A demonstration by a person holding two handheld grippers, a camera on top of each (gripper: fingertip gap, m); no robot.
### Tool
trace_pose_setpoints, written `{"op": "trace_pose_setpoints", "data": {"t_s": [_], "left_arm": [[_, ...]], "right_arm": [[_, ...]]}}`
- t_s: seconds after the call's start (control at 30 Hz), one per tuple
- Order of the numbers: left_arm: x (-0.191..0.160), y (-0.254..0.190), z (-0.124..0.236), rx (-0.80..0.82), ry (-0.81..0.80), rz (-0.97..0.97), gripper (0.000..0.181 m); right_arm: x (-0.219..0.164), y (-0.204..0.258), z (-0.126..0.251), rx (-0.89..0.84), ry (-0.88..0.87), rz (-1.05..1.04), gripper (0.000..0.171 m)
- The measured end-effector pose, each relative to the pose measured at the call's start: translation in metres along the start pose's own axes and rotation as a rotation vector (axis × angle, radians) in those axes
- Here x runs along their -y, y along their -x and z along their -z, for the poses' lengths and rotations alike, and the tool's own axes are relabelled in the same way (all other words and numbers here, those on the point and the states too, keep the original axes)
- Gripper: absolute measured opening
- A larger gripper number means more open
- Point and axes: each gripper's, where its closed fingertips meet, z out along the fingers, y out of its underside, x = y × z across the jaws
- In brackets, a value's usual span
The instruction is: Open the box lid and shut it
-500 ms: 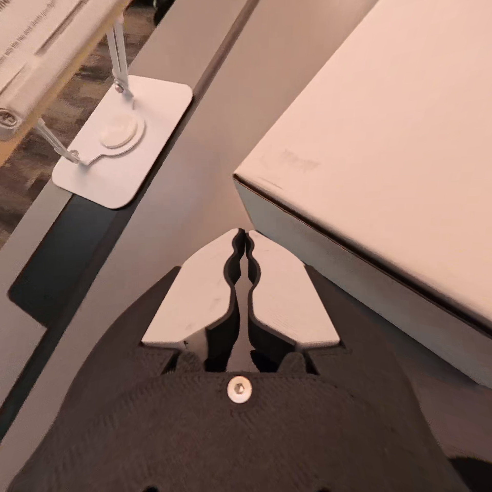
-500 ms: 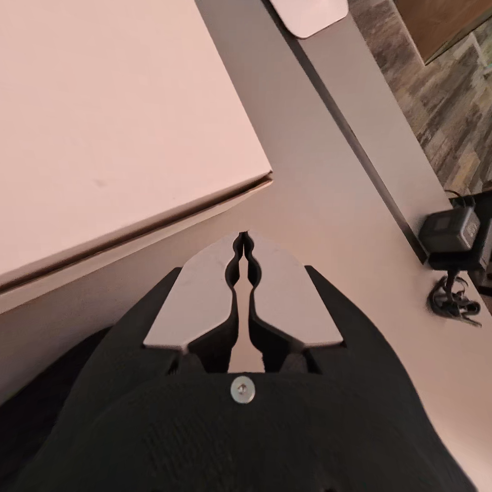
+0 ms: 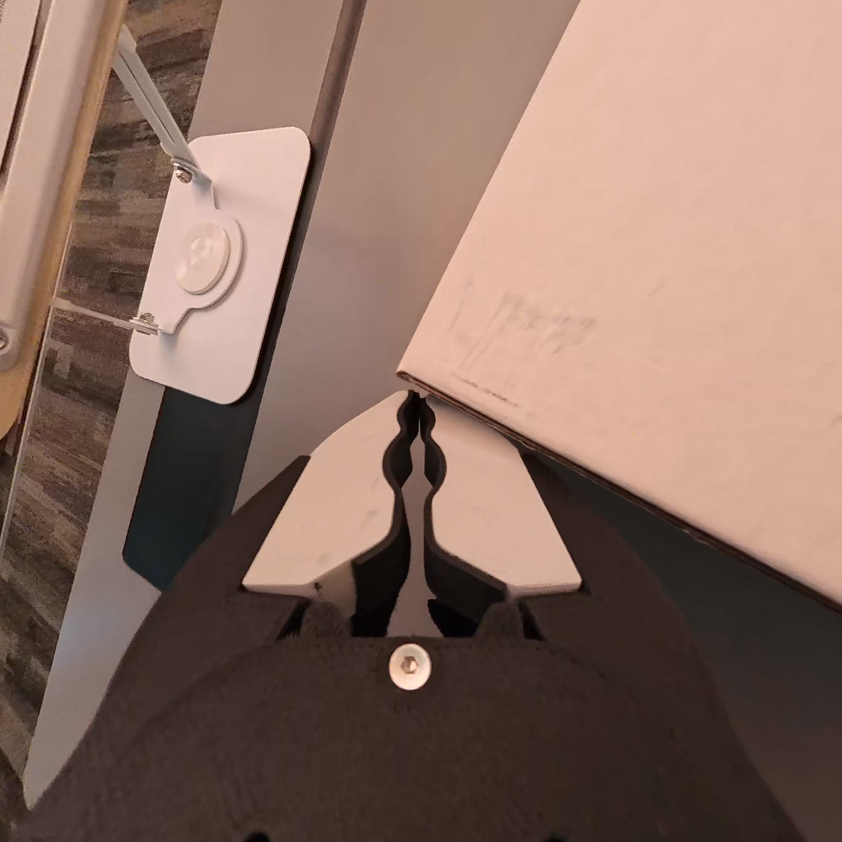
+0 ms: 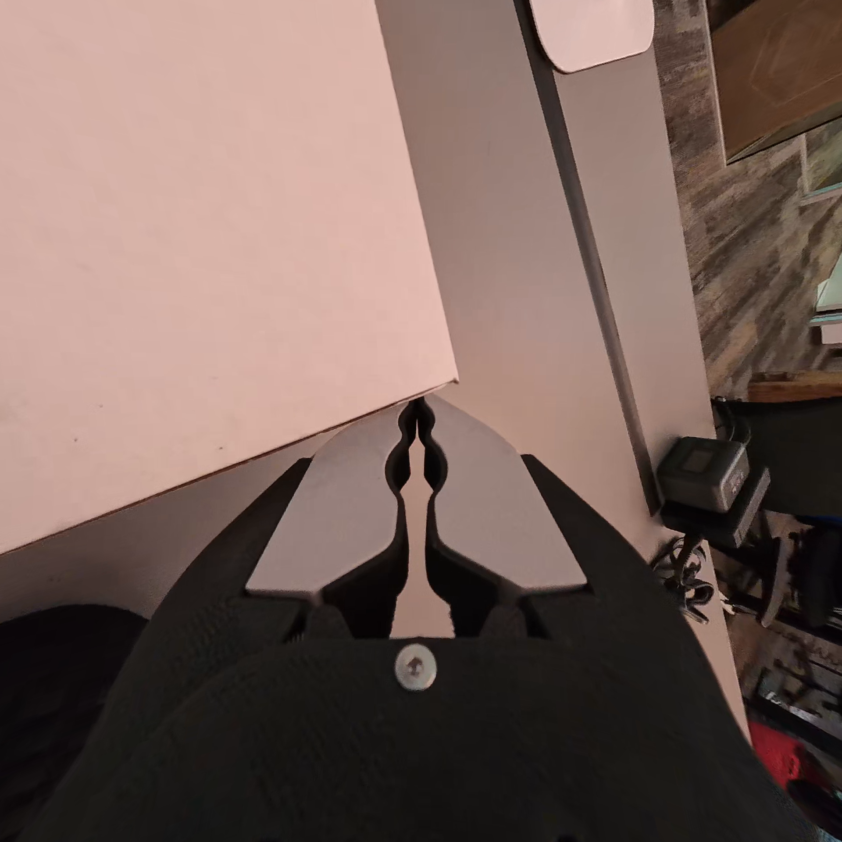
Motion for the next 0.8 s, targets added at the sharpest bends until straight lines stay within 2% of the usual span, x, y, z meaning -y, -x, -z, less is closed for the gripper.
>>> {"op": "trace_pose_setpoints", "data": {"t_s": [0.07,0.23,0.4,0.53,0.67,0.8], "left_arm": [[-0.003,0.008,0.007,0.048,-0.011,0.015,0.0],[-0.027,-0.009,0.035,-0.01,0.004,0.012,0.0],[-0.031,-0.066,0.07,-0.106,-0.043,-0.105,0.0],[-0.029,-0.105,0.092,-0.129,-0.063,-0.188,0.0],[-0.017,-0.131,0.106,-0.15,-0.112,-0.183,0.0],[-0.022,-0.132,0.108,-0.068,-0.083,-0.209,0.0]], "right_arm": [[0.001,-0.005,0.002,-0.043,-0.011,-0.046,0.001],[-0.022,0.005,0.029,-0.077,0.051,-0.045,0.001],[-0.02,0.067,0.073,0.112,-0.038,-0.044,0.001],[-0.014,0.107,0.1,0.136,-0.002,0.067,0.001],[-0.001,0.13,0.107,0.175,-0.014,0.097,0.001],[-0.002,0.128,0.106,0.129,0.018,0.1,0.001]]}}
